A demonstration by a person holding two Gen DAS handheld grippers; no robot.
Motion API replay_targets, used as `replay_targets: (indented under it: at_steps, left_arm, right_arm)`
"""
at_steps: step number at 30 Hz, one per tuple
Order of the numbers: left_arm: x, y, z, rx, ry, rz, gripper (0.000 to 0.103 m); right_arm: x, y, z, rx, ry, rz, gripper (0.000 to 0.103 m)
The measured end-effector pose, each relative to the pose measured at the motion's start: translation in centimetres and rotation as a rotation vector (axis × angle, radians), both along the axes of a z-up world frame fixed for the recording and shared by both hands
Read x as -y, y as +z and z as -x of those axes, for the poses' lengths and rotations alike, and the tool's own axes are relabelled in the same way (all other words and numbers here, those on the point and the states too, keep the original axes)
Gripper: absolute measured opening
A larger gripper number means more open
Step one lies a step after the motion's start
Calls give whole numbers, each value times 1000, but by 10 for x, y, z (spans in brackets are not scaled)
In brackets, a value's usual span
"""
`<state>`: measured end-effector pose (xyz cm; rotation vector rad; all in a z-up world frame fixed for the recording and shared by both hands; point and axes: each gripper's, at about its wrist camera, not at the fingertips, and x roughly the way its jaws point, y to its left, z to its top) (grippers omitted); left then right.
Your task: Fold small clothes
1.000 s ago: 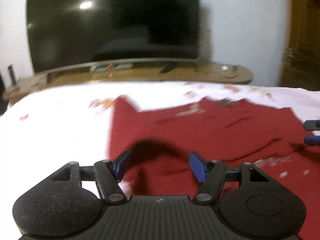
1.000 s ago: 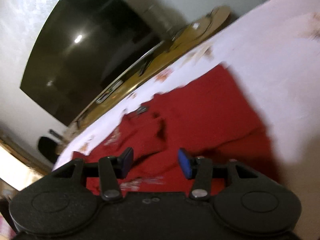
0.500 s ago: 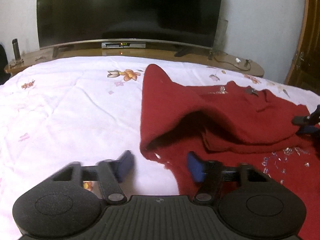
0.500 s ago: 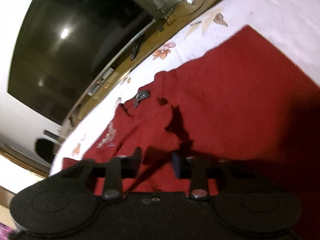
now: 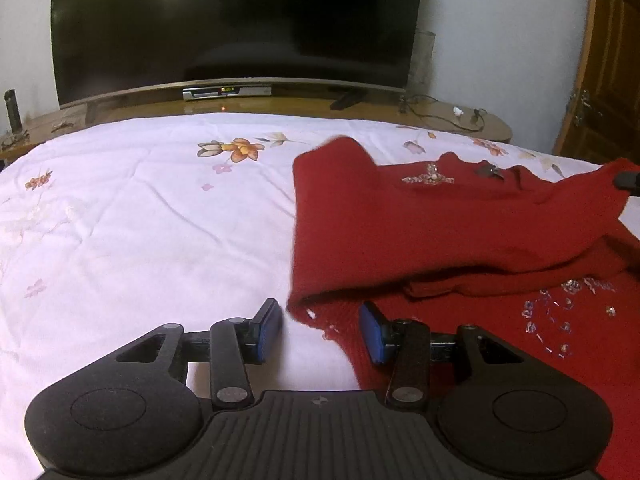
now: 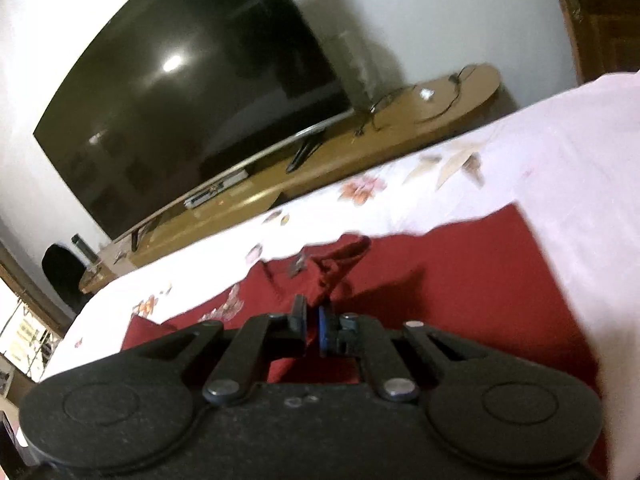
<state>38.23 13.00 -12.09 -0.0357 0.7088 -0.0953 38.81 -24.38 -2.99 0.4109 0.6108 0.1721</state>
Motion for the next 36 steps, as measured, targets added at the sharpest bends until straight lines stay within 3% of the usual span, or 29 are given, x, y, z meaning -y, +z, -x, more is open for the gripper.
replay_targets:
  at_steps: [10,19,24,28,30,32,36]
  left_arm:
    - [4,3,-1,-14,0,-28,44]
    - [10,4,-8,-15,14,-39,40]
    - [-1,3,-8,-7,74,45,32]
    - [-14,-5,-2,22,119,146,32]
    - [-15,-7,0,30,129,159,32]
    - [-13,-7,-1,27,125,147,32]
    - [-6,-5,-5,14,99,79,32]
  right_arm:
    - [27,8,7,22,-26,30,6]
    - [-11,54,6,143,106,102,6]
    - [-37,102,9,275,161,85,6]
    - [-18,116,30,350,121,64,6]
    - [-1,89,27,264,75,108,6]
    - [14,48,11,79,27,132,6]
    - [28,-7,5,-53,-4,153,6]
